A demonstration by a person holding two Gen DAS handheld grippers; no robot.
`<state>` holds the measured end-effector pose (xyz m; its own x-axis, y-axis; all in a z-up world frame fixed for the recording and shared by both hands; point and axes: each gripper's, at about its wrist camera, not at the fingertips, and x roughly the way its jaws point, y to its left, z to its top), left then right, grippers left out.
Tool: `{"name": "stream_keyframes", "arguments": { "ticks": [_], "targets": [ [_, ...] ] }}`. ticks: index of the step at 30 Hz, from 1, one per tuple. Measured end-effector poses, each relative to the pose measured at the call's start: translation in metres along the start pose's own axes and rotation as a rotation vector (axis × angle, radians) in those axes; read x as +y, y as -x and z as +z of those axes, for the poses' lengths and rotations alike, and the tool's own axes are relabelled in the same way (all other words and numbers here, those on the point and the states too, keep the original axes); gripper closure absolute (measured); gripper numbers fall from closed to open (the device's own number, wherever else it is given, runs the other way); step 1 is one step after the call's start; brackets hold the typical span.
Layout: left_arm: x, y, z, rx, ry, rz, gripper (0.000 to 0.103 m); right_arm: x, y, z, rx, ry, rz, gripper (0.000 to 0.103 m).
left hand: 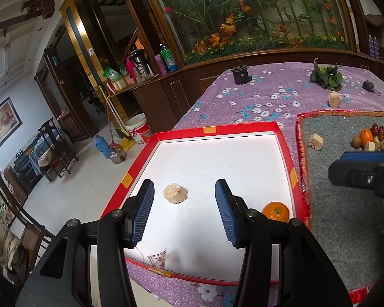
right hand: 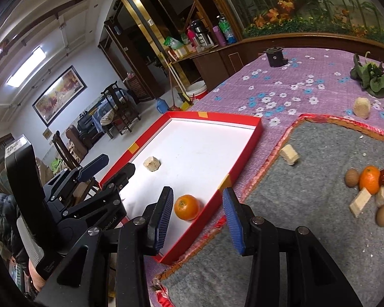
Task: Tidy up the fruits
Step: 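Carry the cube and orange to the white tray and open both tools, then grasp a beige cake cube with the left tool while the right tool grasps another cube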
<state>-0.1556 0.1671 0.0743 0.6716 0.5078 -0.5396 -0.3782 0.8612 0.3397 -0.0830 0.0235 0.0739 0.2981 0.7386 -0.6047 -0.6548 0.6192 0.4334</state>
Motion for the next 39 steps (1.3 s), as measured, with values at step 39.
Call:
{"name": "stream_keyframes", "arguments": {
  "ticks": [39],
  "targets": [
    [-0.210, -0.020, 0.046, 0.194, -0.235, -0.649, 0.055, -0.173, 0.053, -0.027, 0.077, -0.041, -0.476, 0.057]
  ]
}}
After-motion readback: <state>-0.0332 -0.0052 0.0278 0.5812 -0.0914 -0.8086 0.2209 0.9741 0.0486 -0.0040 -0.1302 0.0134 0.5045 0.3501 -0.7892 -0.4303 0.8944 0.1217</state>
